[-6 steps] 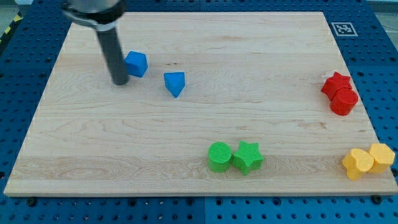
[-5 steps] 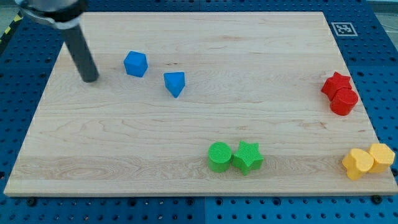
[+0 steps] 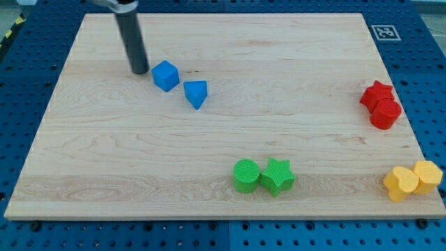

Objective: Push the blue cube into the blue triangle

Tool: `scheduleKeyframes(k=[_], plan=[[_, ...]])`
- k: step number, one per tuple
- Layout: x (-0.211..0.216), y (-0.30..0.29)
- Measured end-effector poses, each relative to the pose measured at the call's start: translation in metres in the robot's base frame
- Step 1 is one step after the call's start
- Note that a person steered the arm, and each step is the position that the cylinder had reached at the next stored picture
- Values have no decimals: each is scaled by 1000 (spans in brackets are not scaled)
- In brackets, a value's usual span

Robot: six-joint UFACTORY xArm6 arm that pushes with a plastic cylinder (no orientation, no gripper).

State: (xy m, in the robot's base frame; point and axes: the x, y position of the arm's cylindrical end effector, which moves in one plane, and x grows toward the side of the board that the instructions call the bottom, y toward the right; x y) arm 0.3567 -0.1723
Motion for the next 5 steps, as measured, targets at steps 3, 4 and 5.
scheduleKeyframes(k=[3,4,5], plan=[[29,86],[29,111],[29,112]])
